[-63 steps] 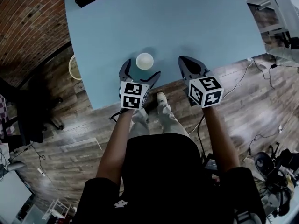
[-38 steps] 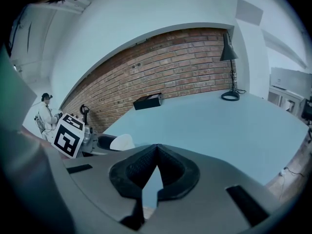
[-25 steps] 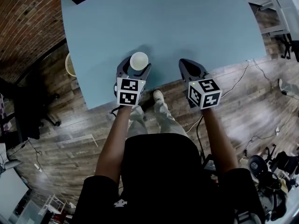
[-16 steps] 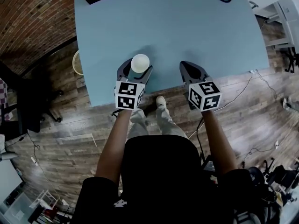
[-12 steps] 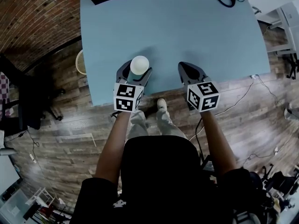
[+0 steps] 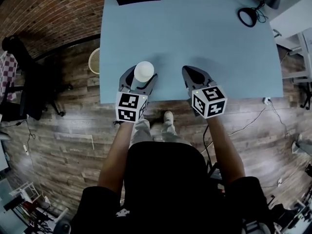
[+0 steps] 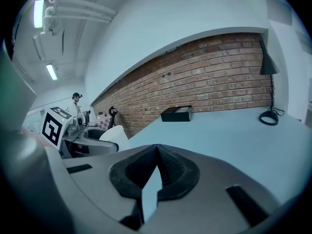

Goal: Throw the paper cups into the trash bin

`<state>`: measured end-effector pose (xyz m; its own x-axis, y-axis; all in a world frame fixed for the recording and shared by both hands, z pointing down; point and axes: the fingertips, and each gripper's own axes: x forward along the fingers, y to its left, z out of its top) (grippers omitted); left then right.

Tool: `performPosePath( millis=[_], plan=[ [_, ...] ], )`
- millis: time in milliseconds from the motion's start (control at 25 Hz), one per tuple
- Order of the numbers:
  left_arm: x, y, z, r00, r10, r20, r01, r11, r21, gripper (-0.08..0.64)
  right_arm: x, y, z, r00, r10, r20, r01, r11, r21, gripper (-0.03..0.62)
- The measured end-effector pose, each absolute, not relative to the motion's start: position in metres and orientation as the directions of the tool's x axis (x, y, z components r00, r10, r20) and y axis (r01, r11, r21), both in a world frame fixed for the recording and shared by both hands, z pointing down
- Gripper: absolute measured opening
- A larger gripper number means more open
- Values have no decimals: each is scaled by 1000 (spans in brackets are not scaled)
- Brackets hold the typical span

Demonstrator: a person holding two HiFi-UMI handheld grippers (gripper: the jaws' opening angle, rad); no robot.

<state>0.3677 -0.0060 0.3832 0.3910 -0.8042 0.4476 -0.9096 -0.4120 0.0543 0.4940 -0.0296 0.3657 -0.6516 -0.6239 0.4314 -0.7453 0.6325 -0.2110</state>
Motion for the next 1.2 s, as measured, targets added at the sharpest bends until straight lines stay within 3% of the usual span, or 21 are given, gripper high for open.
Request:
performPosePath(
  millis=[480,1200],
  plan=[
    [314,20,345,219,-899,380,-974,-226,25,330,425,-26,337,-786,-489,379,-580,795,-178,-5],
    [189,101,317,-62,-943,328,-997,76,30,330,255,32,311,-922,-189,338,-254,954,-158,-5]
  ],
)
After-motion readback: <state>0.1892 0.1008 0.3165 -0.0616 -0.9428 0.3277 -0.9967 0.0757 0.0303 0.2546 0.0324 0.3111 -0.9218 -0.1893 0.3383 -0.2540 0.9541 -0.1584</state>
